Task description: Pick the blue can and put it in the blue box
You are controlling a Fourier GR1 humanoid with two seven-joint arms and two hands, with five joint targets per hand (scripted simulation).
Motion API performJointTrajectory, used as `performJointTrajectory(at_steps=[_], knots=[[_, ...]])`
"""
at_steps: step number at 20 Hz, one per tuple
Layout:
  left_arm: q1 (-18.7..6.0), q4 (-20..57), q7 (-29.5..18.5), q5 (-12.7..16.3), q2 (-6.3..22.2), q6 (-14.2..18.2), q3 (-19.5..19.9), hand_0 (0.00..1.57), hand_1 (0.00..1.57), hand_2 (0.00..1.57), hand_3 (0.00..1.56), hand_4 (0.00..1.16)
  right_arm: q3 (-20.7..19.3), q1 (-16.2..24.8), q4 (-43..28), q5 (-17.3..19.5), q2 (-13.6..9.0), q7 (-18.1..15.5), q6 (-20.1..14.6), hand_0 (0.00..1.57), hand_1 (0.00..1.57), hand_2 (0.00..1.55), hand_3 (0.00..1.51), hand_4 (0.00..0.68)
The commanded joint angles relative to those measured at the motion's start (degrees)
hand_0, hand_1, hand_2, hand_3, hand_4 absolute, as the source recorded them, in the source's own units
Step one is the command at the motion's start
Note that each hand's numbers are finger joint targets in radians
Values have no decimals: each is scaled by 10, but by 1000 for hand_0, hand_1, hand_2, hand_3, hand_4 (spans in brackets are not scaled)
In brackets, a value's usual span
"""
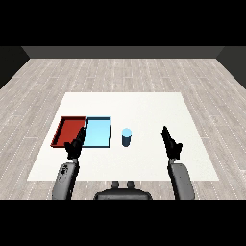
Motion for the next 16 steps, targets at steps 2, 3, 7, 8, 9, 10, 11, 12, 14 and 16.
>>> performJointTrajectory(at_steps=[2, 3, 7, 8, 9, 10, 11, 12, 14, 16], knots=[[-7, -6, 0, -6, -2, -6, 12, 0, 0, 0, 0, 0, 11, -34, 14, 27, 26, -2, -22, 0, 0, 0, 0, 0], [-9, -9, -1, -6, 0, -6, 15, 0, 0, 0, 0, 0, 18, -51, 22, 36, 36, 7, -35, 0, 0, 0, 0, 0], [-43, -71, -122, 36, -9, -28, 35, 0, 0, 0, 0, 0, 46, -96, -6, -38, 61, -43, -24, 0, 0, 0, 0, 0], [-50, -52, -143, 31, -22, -19, 33, 0, 0, 0, 0, 0, 41, -95, 18, -47, 61, -71, -17, 0, 0, 0, 0, 0], [-32, -39, -183, 43, -11, -43, 44, 0, 0, 0, 0, 0, 35, -108, 32, -41, 61, -80, -9, 0, 0, 0, 0, 0], [-25, -71, -176, 50, -3, -48, 50, 0, 0, 0, 0, 0, 53, -88, 32, -50, 62, -102, -19, 0, 0, 0, 0, 0], [-12, -50, -204, 43, -5, -59, 43, 0, 0, 0, 0, 0, 44, -125, 48, -60, 62, -92, -21, 0, 0, 0, 0, 0], [-26, -35, -220, 30, -27, -38, 36, 0, 0, 0, 0, 0, 38, -87, 31, -59, 62, -114, -1, 0, 0, 0, 0, 0], [-41, -16, -223, 39, -15, -51, 50, 0, 0, 0, 0, 0, 33, -99, 43, -63, 54, -116, 15, 0, 0, 0, 0, 0], [-22, -25, -240, 46, -11, -68, 52, 0, 0, 0, 0, 0, 28, -102, 47, -70, 47, -118, 20, 0, 0, 0, 0, 0]])
